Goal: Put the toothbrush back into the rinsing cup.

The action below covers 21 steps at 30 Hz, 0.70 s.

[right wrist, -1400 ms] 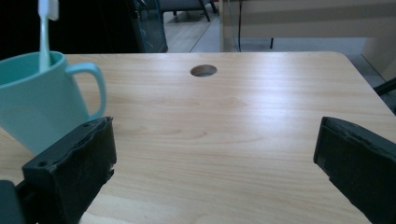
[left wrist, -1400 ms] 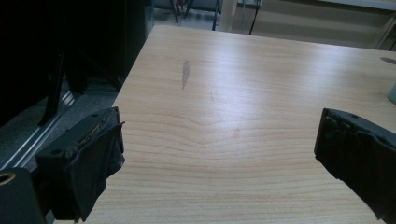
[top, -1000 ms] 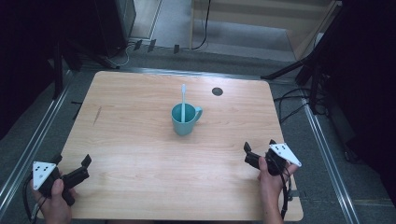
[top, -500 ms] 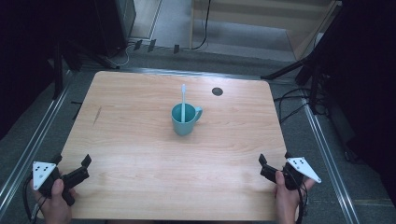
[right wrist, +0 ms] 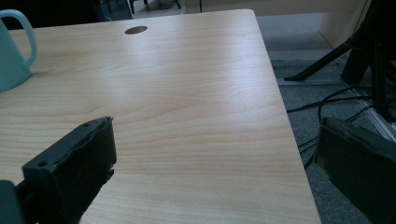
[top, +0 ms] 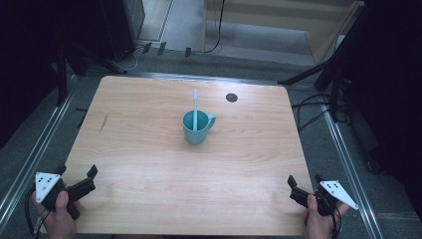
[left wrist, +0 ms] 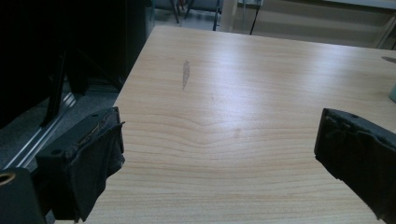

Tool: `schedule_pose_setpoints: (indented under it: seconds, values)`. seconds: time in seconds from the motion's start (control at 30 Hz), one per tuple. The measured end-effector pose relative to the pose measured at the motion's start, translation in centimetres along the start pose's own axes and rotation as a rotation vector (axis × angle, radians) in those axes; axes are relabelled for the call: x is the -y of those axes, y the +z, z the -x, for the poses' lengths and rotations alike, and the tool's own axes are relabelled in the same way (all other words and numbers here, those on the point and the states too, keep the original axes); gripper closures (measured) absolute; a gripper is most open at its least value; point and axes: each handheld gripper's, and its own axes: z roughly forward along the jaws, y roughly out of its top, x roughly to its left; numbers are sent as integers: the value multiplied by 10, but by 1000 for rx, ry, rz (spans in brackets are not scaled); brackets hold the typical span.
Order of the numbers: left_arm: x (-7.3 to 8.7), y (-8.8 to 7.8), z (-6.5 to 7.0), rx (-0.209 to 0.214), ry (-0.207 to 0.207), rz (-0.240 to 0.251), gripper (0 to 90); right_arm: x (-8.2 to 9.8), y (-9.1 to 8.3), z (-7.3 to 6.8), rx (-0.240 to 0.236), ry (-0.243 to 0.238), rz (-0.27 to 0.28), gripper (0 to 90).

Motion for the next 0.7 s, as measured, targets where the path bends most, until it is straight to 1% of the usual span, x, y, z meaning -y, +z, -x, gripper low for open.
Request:
schedule_pose_setpoints:
  seconds: [0.1,0.2,0.33,0.4,0.53,0.6,0.7]
  values:
    - [0,0,1,-2,10,-1,14,6,1,2,-2,13,4,0]
    - [0,0,1,-2,12,0,14,7,1,2,2,18,13,0]
    - [0,0,1,-1,13,-2,14,8,0,3,-5,30,32,0]
    - [0,0,2,-1,14,-5,14,8,-1,3,-4,45,37,0]
    - [0,0,1,0,15,-6,14,8,-1,2,-2,33,39,0]
    - [0,0,1,-1,15,-6,14,8,0,-1,0,14,30,0]
    - [0,0,1,-1,15,-6,14,8,0,-2,5,10,27,0]
